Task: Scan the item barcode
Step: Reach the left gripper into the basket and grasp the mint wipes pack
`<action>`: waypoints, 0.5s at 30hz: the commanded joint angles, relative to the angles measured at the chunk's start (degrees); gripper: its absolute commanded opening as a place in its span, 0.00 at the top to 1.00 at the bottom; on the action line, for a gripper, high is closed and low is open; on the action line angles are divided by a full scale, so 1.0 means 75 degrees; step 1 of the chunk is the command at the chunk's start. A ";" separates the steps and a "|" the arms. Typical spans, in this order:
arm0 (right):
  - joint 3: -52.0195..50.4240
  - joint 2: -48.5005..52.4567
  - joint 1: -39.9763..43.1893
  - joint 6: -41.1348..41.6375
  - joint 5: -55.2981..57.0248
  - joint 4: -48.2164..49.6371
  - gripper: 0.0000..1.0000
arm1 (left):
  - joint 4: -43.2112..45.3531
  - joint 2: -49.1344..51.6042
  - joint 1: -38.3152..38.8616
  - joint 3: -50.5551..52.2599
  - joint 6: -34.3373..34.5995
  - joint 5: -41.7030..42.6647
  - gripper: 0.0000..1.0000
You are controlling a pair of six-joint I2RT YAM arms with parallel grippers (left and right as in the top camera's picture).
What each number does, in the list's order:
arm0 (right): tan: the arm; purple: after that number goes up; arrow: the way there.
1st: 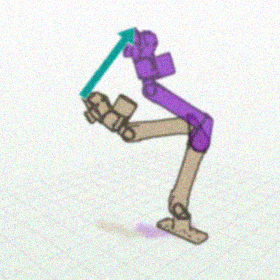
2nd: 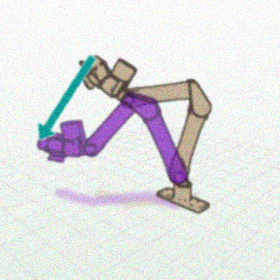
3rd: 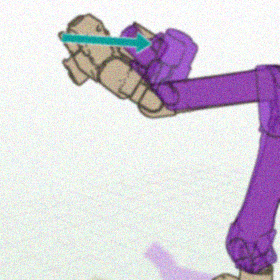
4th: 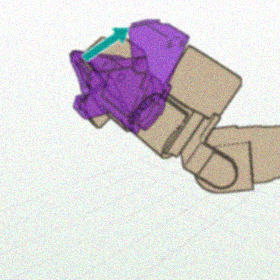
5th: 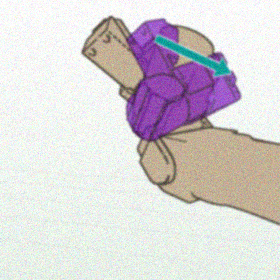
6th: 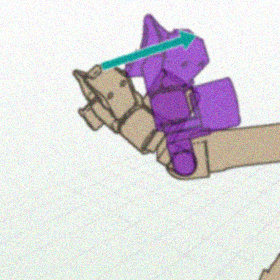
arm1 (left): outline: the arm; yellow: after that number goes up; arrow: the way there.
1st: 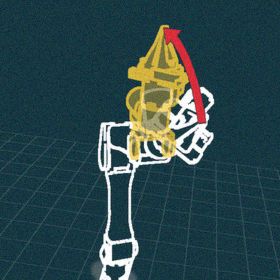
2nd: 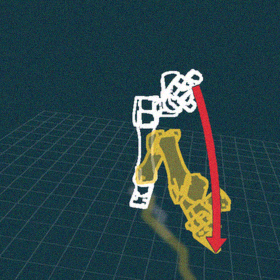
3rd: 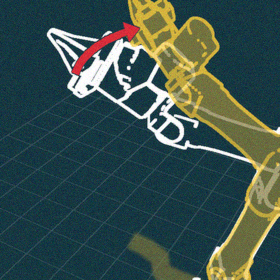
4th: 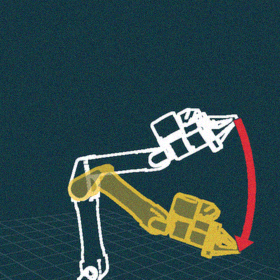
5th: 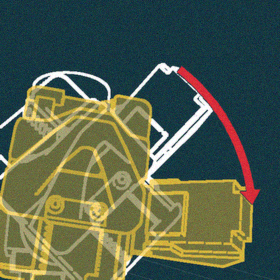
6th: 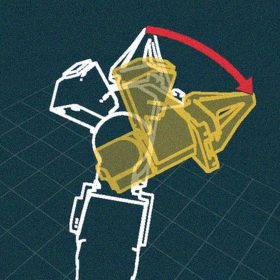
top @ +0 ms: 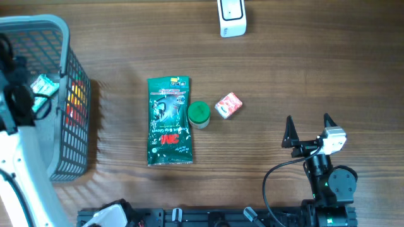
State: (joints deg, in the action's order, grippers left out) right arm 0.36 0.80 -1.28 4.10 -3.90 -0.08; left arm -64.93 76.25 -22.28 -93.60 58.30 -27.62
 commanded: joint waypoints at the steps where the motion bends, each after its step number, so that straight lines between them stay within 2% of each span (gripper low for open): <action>1: -0.0009 0.0003 0.0009 0.0073 -0.0064 0.0026 0.00 | -0.0082 0.0694 -0.0629 -0.0020 0.0985 0.0047 0.00; 7: -0.0009 0.0003 0.0009 0.0073 -0.0064 0.0026 0.00 | -0.0172 0.2168 -0.1463 -0.0020 0.4004 0.1189 0.00; 8: -0.0009 0.0003 0.0009 0.0073 -0.0064 0.0026 0.00 | -0.0035 0.2527 -0.1469 -0.0020 0.4118 0.1195 0.28; 9: -0.0009 0.0003 0.0009 0.0073 -0.0064 0.0026 0.00 | 0.0020 0.2704 -0.1466 -0.0020 0.4118 0.1198 0.36; 10: -0.0009 0.0003 0.0009 0.0076 -0.0067 0.0026 0.00 | 0.0038 0.2929 -0.1448 -0.0020 0.4118 0.1198 0.39; 11: -0.0009 0.0003 0.0009 0.0073 -0.0064 0.0026 0.00 | 0.0303 0.3369 -0.1413 -0.0020 0.4118 0.1244 0.22; 12: -0.0009 0.0003 0.0009 0.0076 -0.0064 0.0026 0.00 | 0.0565 0.3678 -0.1411 -0.0020 0.4118 0.1256 0.17; 13: -0.0009 0.0003 0.0009 0.0076 -0.0064 0.0026 0.00 | 0.0764 0.3940 -0.1411 -0.0020 0.4121 0.1262 0.23; 14: -0.0009 0.0003 0.0009 0.0073 -0.0064 0.0026 0.00 | 0.1023 0.4237 -0.1411 -0.0020 0.4121 0.1314 0.32; 15: -0.0009 0.0003 0.0009 0.0073 -0.0064 0.0026 0.00 | 0.1297 0.4441 -0.1411 -0.0020 0.4121 0.1396 0.32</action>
State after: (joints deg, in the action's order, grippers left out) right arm 0.36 0.80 -1.30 4.10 -3.90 -0.05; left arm -58.59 105.19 -32.95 -93.60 87.85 -18.06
